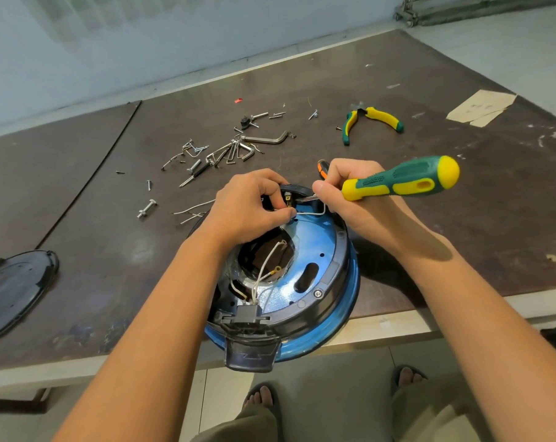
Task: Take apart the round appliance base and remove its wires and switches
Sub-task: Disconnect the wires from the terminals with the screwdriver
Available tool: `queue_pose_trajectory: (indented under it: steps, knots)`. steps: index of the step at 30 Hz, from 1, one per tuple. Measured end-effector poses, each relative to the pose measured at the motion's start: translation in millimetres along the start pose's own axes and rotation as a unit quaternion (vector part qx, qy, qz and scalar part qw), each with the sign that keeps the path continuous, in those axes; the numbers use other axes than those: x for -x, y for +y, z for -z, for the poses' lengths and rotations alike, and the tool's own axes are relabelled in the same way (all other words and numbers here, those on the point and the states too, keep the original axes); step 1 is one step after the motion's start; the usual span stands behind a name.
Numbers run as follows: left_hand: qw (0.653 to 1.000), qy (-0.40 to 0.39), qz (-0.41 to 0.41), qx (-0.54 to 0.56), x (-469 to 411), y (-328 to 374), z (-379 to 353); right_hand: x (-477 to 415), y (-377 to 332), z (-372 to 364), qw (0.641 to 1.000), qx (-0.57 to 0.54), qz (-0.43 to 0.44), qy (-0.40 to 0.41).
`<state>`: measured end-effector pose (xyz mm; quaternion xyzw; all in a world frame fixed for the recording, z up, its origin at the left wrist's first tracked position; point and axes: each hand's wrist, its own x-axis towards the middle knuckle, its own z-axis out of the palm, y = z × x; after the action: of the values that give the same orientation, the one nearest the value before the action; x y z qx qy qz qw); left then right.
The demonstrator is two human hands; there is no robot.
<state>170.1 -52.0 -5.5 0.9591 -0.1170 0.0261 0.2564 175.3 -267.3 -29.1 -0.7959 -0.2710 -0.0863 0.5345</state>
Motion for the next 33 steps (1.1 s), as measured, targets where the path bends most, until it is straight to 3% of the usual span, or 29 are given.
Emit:
queue_pose_trajectory:
  steps: [12,20,33]
  knots:
    - [1.000,0.003,0.002,-0.006,1,0,-1,2,4,-1,1.000,-0.030,-0.005,-0.006]
    - [1.000,0.009,0.005,-0.018,0,3,-1,-4,1,-4,0.999,0.029,0.023,-0.027]
    - [1.000,0.005,0.016,-0.006,-2,3,-3,-17,6,-2,0.993,-0.086,-0.076,-0.013]
